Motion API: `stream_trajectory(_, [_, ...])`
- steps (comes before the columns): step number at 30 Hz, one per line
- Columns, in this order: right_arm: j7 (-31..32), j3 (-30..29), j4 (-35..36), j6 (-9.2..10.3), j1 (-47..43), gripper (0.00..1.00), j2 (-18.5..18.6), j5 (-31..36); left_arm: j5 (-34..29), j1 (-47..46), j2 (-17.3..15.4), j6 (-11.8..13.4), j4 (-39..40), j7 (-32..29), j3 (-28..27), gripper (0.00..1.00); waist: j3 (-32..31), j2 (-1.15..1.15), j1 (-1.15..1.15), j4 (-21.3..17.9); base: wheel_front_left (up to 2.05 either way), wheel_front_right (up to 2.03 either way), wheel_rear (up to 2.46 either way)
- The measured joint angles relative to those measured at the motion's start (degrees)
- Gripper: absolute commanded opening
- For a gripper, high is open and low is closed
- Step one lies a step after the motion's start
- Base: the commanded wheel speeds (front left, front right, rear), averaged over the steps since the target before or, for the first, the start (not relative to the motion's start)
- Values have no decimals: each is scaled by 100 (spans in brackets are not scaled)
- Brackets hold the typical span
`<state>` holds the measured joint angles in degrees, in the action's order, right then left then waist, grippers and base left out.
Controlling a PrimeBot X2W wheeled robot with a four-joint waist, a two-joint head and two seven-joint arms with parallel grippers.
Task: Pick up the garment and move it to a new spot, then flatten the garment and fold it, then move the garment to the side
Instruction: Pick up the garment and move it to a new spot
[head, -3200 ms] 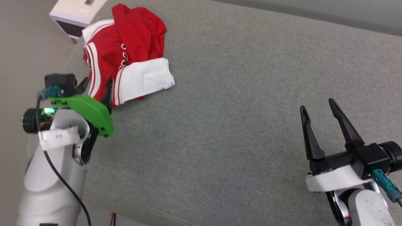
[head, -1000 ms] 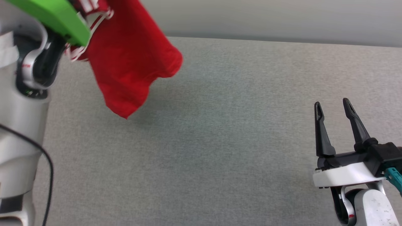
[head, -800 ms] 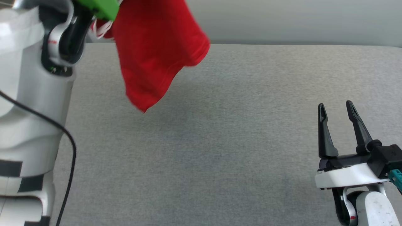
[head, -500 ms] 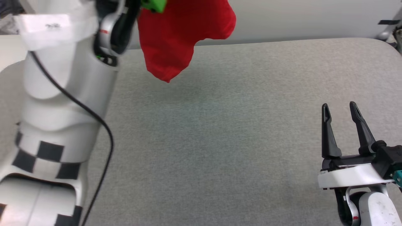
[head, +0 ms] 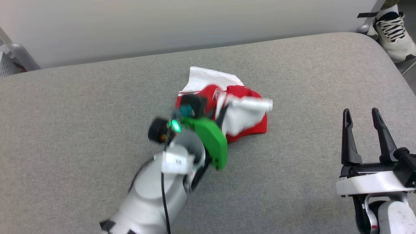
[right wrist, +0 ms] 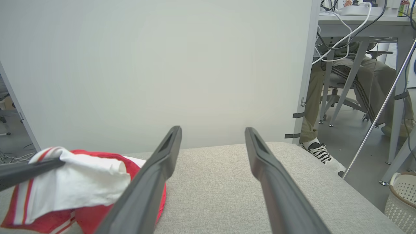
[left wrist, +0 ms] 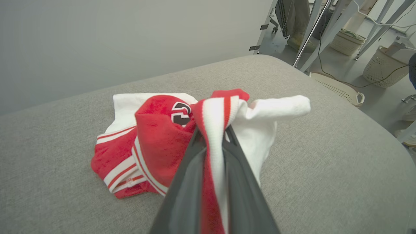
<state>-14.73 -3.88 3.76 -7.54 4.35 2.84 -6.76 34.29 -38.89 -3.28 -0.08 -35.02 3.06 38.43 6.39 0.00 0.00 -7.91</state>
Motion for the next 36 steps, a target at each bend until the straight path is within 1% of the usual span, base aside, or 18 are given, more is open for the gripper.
stream_trajectory(3, [0, -1, -8, 0, -45, 100, 0, 1, 2, 359, 8, -3, -382, -169, 444, 0, -18, 0, 0, 4, 0, 0, 0])
stream_trajectory(4, [0, 3, -24, 0, -59, 100, 0, 1, 14, 439, 9, -24, -488, -303, 605, 33, -25, 0, 0, 14, 0, 0, 0])
stream_trajectory(5, [0, 9, -36, 0, -70, 100, 1, 2, 40, 509, 4, -43, -534, -435, 778, 100, -37, 0, 0, 28, 0, 0, 0])
stream_trajectory(9, [0, 37, -76, 0, -76, 100, -1, 15, 345, 596, 18, -120, -454, -772, 1266, 100, -86, 0, 0, 109, 0, 0, 0])
stream_trajectory(12, [0, 51, -103, 0, -83, 100, -2, 60, 470, 581, 19, -115, -290, -728, 1425, 100, -128, 0, 0, 196, 0, 0, 0])
stream_trajectory(15, [0, 35, -133, 0, -109, 100, -1, 96, 587, 524, 22, -93, -115, -524, 1496, 100, -173, 0, 0, 310, 0, 0, 0])
stream_trajectory(20, [0, -13, -188, 0, -220, 100, 0, 165, 758, 138, 29, -41, 274, -107, 1457, 100, -262, 0, 0, 547, 0, 0, 0])
stream_trajectory(24, [0, -29, -201, 0, -249, 100, -2, 192, 712, -201, -13, 146, 467, 335, 1200, 100, -345, 0, 0, 766, 0, 0, 0])
stream_trajectory(27, [0, -54, -211, 0, -329, 100, -3, 201, 661, -315, -253, 235, 627, 711, 948, 100, -407, 0, 0, 938, 0, 0, 0])
stream_trajectory(31, [0, -71, -213, 0, -407, 100, -2, 208, 588, -243, -800, 288, 780, 1004, 694, 100, -470, 0, 0, 1138, 0, 0, 0])
stream_trajectory(33, [0, -78, -219, 0, -444, 100, -4, 209, 549, 12, -1106, 350, 935, 1113, 476, 100, -501, 0, 0, 1239, 0, 0, 0])
stream_trajectory(36, [0, -79, -218, 0, -453, 100, -4, 209, 407, 550, -1418, 419, 1252, 1158, 177, 100, -533, 0, 0, 1331, 0, 0, 0])
